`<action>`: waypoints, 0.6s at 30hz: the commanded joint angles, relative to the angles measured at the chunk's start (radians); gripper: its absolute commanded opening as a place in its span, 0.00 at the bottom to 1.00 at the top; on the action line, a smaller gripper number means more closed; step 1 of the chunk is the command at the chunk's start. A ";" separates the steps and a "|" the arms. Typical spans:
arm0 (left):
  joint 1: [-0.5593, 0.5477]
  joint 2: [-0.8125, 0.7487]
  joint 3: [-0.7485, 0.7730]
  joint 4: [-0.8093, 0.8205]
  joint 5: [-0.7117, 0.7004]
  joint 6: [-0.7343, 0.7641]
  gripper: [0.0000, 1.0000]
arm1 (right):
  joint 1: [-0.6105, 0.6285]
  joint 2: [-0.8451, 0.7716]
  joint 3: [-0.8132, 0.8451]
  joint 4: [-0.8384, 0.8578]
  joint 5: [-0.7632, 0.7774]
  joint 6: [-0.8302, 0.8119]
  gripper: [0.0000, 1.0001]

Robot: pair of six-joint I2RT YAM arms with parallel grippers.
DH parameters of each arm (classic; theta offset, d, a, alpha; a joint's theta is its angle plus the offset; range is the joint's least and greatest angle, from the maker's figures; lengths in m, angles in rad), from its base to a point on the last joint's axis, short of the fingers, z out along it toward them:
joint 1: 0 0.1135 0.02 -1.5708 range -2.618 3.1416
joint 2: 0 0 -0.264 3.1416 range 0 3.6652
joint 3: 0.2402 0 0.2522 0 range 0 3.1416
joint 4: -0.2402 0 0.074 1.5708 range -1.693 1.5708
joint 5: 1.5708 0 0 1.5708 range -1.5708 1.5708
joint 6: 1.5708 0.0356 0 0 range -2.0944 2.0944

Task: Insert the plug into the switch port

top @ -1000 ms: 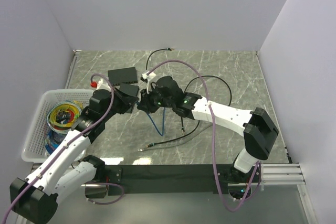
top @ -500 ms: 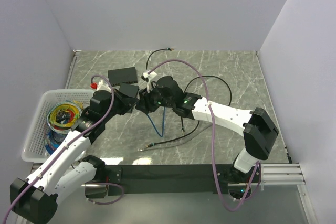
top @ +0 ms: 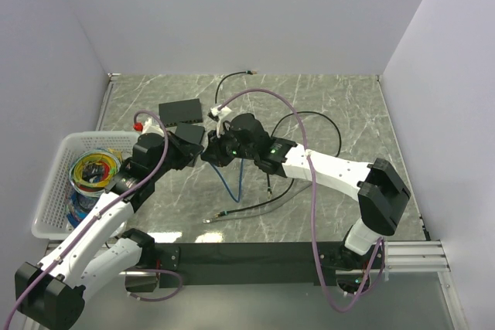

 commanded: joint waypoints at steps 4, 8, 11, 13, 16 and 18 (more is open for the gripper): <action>-0.001 0.029 -0.005 0.026 0.022 0.054 0.08 | 0.001 -0.008 -0.011 0.052 0.004 0.003 0.04; 0.001 0.108 0.050 -0.026 -0.010 0.160 0.24 | 0.001 0.046 -0.001 0.038 -0.001 0.000 0.00; 0.005 0.159 0.071 -0.034 -0.053 0.211 0.30 | -0.002 0.090 0.004 0.020 0.041 -0.014 0.00; 0.020 0.191 0.076 -0.031 -0.087 0.221 0.45 | -0.009 0.121 0.018 0.000 0.070 -0.029 0.00; 0.053 0.236 0.081 -0.013 -0.130 0.234 0.70 | -0.016 0.219 0.105 -0.094 0.127 -0.057 0.00; 0.070 0.263 0.085 0.008 -0.145 0.243 0.79 | -0.016 0.287 0.168 -0.145 0.160 -0.077 0.00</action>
